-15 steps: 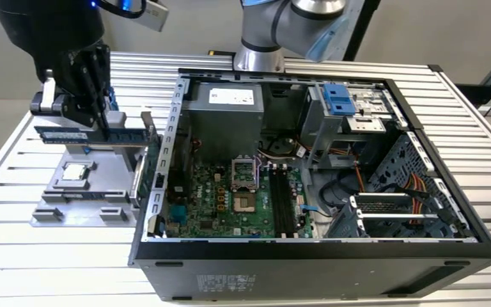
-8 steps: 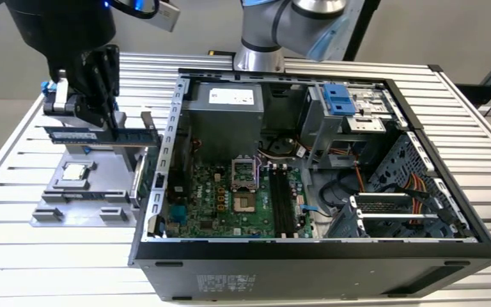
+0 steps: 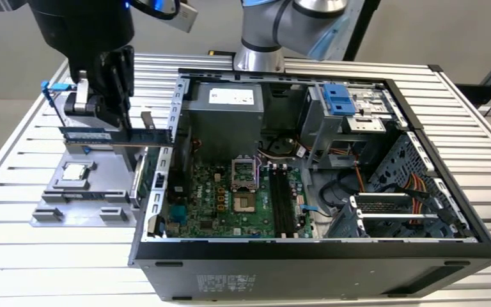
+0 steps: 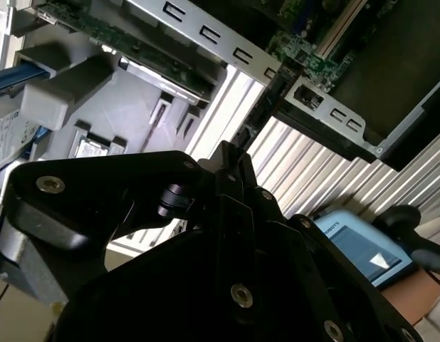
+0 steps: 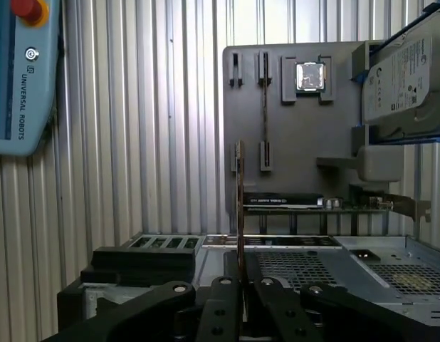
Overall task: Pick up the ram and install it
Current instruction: 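Pick up the ram and move it above insertion slot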
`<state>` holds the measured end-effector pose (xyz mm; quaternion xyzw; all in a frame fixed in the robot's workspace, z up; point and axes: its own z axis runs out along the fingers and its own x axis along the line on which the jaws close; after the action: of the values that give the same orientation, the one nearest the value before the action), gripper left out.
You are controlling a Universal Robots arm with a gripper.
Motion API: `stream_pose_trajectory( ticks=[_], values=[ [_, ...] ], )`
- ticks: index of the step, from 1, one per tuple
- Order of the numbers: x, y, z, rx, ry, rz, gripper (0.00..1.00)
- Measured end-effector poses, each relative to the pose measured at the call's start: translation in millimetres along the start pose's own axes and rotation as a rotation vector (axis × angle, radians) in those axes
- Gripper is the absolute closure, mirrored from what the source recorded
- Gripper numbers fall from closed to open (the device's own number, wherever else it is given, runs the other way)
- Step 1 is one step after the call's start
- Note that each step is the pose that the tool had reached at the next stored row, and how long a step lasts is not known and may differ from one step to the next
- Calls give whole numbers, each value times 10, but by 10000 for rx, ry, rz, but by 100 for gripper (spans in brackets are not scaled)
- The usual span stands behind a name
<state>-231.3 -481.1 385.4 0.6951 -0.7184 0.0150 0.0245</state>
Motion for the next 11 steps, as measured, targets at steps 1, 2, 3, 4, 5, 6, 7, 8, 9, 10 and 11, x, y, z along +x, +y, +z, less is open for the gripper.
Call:
stream_pose_trajectory(
  ticks=[1,2,3,4,5,6,7,8,9,10,11],
  values=[
    [-1,-21,0,-1,0,0,100],
    [-1,-42,-1,-1,0,0,100],
    [-2,-63,-1,0,1,1,100],
    [-3,-82,-2,-1,2,0,100],
    [-3,-100,-2,-1,1,0,100],
    [-4,-117,-2,-1,1,0,100],
    [-4,-133,-2,-1,1,0,100],
    [-5,-148,-3,-1,1,0,100],
    [-6,-161,-3,-1,1,0,100],
    [-7,-171,-3,-1,1,0,100],
    [-8,-179,-3,0,1,0,100]
  ],
)
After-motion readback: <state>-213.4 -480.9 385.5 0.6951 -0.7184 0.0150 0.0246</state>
